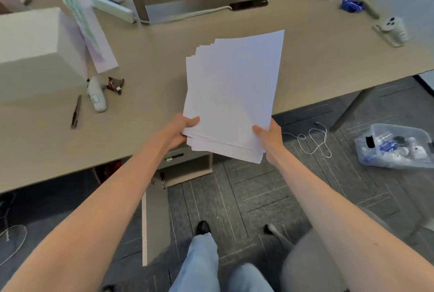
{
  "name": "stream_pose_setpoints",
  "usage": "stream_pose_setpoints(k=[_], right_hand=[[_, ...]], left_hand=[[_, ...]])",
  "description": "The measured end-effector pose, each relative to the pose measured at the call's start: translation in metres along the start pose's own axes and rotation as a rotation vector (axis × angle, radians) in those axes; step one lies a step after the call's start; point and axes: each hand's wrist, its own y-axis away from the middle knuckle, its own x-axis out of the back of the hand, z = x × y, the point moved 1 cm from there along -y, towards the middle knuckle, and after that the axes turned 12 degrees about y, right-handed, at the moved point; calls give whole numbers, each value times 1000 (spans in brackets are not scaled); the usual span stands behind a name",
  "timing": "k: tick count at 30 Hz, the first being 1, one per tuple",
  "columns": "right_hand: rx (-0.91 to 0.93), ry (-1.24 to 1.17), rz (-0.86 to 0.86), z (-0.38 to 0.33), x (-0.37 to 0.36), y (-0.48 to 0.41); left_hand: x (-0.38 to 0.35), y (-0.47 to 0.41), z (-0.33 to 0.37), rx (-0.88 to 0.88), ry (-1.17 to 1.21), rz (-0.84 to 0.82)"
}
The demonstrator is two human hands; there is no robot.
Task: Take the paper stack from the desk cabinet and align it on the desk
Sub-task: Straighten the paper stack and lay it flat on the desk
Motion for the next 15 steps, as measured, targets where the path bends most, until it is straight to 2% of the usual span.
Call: stream_pose_setpoints(k=[7,15], right_hand=[[-34,-35,-4,-46,5,-88],[-92,-41,-246,-96,46,-235]], left_hand=[[-28,-77,54,-91,-41,39],[-70,-179,101,-179,84,194]])
